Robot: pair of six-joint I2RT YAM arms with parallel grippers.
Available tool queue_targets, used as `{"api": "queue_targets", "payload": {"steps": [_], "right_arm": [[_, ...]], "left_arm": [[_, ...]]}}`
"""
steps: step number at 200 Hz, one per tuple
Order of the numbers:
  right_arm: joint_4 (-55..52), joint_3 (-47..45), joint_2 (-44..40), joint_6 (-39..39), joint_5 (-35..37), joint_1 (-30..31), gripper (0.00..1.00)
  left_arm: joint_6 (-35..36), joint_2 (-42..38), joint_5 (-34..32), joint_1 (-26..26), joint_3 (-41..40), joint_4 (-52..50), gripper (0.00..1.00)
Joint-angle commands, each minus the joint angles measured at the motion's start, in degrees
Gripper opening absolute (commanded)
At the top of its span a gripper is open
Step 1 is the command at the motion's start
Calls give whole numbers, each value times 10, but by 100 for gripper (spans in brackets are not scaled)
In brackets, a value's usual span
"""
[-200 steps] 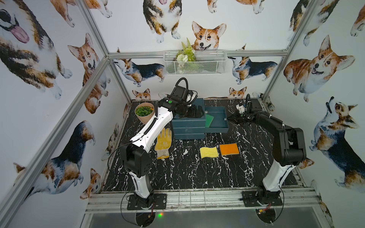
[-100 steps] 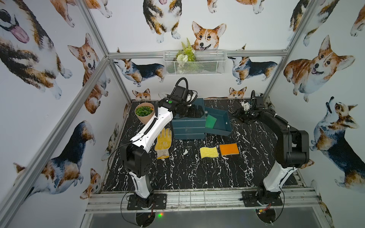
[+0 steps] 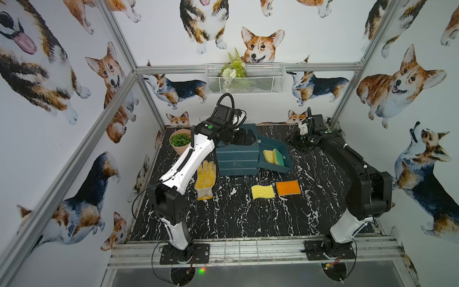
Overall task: Take the sponge out of the drawer
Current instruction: Pick up the sponge from the drawer.
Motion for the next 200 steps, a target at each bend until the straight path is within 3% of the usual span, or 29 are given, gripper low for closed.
{"api": "queue_targets", "payload": {"steps": [1, 46, 83, 133, 148, 164, 175, 200], "right_arm": [[-18, -4, 18, 20, 36, 22, 47], [-18, 18, 66, -18, 106, 69, 46], [-80, 66, 119, -45, 175, 93, 46], [-94, 76, 160, -49, 184, 107, 44], [-97, 76, 168, -51, 184, 110, 38], [-104, 79, 174, -53, 184, 111, 14], [-102, 79, 169, -55, 184, 110, 4], [-90, 76, 133, -70, 189, 110, 0]], "left_arm": [[18, 2, 13, 3, 5, -14, 99], [29, -3, 22, 5, -4, -17, 99], [34, -13, 25, 10, -12, -18, 99], [36, -23, 27, 16, -19, -18, 99], [35, -23, 27, 18, -21, -17, 99], [35, -24, 27, 18, -23, -17, 99], [34, -24, 27, 19, -23, -17, 99], [32, -27, 30, 21, -22, -17, 99]]}}
